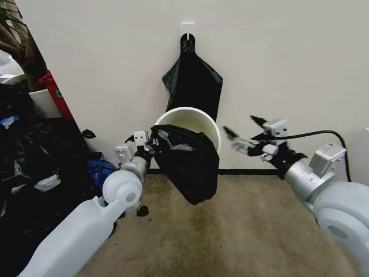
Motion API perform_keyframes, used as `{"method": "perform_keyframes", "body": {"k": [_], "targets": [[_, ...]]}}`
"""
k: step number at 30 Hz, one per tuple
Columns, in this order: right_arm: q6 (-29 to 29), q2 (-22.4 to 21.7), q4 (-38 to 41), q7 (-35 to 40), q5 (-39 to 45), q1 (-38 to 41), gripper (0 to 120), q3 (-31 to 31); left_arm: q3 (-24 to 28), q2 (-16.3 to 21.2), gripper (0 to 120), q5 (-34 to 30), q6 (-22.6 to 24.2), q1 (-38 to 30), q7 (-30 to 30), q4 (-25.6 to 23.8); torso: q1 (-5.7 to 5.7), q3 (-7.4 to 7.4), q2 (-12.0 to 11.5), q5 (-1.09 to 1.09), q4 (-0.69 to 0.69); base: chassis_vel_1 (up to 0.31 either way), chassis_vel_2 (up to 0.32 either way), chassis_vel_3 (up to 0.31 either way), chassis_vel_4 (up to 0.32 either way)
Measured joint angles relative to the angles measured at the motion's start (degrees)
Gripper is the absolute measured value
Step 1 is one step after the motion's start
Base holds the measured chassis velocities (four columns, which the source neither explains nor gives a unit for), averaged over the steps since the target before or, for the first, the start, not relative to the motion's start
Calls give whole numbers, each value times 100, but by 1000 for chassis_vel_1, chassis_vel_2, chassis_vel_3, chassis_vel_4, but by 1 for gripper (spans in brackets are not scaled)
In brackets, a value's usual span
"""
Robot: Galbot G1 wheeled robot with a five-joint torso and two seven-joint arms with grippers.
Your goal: Place the garbage bag over the trash bin.
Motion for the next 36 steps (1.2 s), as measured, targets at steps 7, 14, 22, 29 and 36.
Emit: {"method": "perform_keyframes", "body": {"k": [7,14,22,29,36], "targets": [[-57,34,-342,-340,-418,746,97,-1087,341,-72,1,5,162,-323,-16,19,0,0,0,2,5,0,0,0,0],[-326,25,-405,-271,-897,889,75,-1375,820,-358,1,-3,323,-849,-52,186,0,0,0,1,1,0,0,0,0],[-509,-75,-561,-300,-1115,812,61,-1195,969,-409,1,-11,390,-946,-114,197,0,0,0,1,5,0,0,0,0],[-560,-146,-675,-375,-1333,744,43,-1175,1020,-434,1,-45,427,-1001,-143,183,0,0,0,1,4,0,0,0,0],[-554,-181,-737,-406,-1572,726,25,-1198,1025,-405,1,-55,439,-983,-147,121,0,0,0,1,4,0,0,0,0]]}}
